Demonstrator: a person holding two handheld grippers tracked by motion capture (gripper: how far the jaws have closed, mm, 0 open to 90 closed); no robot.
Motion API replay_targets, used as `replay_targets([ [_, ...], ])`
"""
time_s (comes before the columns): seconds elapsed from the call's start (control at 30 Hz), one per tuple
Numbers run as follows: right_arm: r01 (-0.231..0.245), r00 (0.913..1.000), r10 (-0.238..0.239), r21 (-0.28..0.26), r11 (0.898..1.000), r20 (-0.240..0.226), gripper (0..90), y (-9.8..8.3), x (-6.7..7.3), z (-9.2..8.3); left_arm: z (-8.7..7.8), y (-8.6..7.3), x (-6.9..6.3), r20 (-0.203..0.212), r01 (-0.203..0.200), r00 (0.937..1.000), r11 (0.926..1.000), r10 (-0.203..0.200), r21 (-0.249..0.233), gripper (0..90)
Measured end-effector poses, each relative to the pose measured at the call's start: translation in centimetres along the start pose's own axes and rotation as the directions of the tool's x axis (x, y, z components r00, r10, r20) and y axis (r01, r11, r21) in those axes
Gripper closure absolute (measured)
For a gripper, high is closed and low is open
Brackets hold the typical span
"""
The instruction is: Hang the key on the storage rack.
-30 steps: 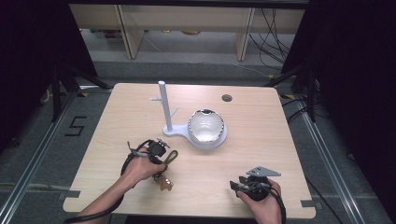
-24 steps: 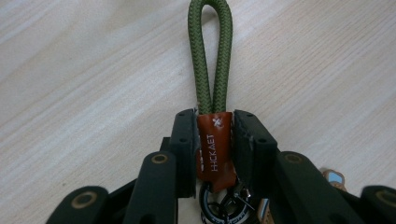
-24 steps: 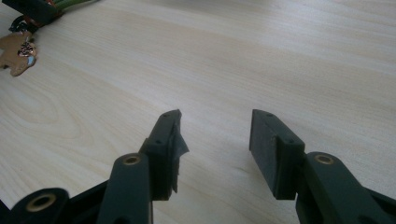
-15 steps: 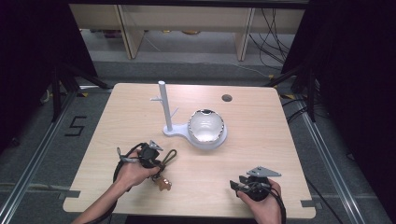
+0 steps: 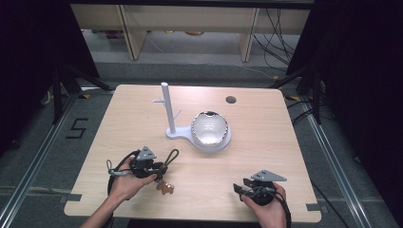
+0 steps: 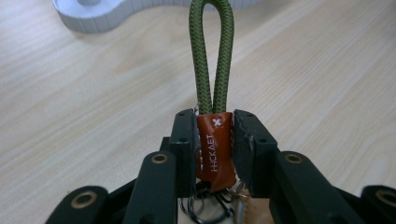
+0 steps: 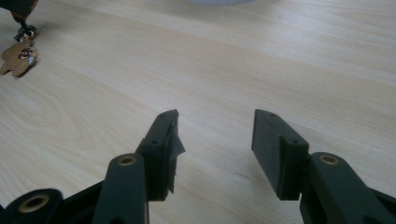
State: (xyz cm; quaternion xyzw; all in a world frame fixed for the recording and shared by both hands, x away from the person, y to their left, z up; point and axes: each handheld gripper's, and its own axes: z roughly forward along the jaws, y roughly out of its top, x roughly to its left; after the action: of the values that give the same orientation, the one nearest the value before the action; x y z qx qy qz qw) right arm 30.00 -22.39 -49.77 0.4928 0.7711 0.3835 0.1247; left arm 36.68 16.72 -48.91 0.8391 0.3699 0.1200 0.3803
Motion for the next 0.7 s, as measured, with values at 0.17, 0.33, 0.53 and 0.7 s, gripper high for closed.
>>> replay_targets([
  [0.17,0.005,1.0000,-0.005,-0.015,1.000,0.006,51.7,0.0,0.0,0.0,-0.2,-0.4,-0.3,-0.001,0.027,0.9996,0.9966,-0.027,-0.078,69.5],
  [0.33,0.001,1.0000,-0.001,-0.010,1.000,-0.001,50.3,-0.1,0.1,0.0,-0.7,-0.6,-0.2,0.019,0.016,0.9997,0.9922,-0.014,-0.124,69.5],
  [0.53,0.015,0.9999,-0.015,-0.019,1.000,0.006,49.5,-0.1,0.1,0.1,-1.1,-0.8,-0.3,0.026,0.054,0.9984,0.9783,-0.050,-0.200,69.5],
  [0.7,0.016,0.9999,-0.016,-0.011,1.000,-0.001,48.7,-0.1,0.2,0.1,-1.5,-0.7,-0.4,0.021,0.061,0.9981,0.9716,-0.058,-0.229,69.5],
])
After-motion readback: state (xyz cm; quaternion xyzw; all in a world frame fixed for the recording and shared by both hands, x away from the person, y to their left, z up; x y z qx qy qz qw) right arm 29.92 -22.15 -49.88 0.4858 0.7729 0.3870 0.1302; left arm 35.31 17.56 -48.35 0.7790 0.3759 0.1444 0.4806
